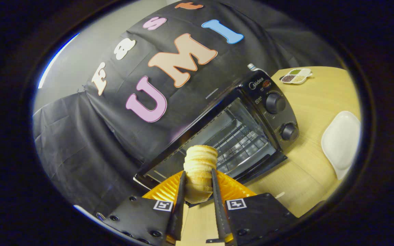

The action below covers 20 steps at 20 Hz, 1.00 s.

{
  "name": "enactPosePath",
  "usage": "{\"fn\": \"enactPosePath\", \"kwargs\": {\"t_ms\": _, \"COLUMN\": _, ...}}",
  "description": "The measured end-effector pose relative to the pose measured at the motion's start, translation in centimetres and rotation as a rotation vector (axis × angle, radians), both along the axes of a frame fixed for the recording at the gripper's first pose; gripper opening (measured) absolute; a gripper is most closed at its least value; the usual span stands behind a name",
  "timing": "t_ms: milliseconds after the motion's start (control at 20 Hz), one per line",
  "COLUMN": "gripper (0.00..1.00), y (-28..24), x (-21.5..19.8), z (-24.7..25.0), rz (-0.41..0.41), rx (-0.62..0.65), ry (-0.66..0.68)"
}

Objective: Open the toaster oven, put the food inside, and close the toaster oven door.

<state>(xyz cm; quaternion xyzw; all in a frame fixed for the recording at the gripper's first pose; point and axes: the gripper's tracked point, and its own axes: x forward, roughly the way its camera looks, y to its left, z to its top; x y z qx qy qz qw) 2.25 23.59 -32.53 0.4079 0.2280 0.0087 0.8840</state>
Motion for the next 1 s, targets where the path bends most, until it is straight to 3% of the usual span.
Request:
{"fn": "enactPosePath", "kwargs": {"t_ms": 400, "gripper": 0.42, "y": -0.1, "x": 5.6, "z": -2.7, "rz": -0.152, "rx": -0.14, "ry": 0.011}}
{"fn": "enactPosePath", "kwargs": {"t_ms": 850, "gripper": 0.43, "y": 1.8, "x": 8.1, "z": -4.6, "rz": -0.07, "rx": -0.191, "ry": 0.065}}
{"fn": "enactPosePath", "kwargs": {"t_ms": 1000, "gripper": 0.57, "y": 2.2, "x": 7.5, "z": -3.7, "rz": -0.039, "rx": -0.168, "ry": 0.058}}
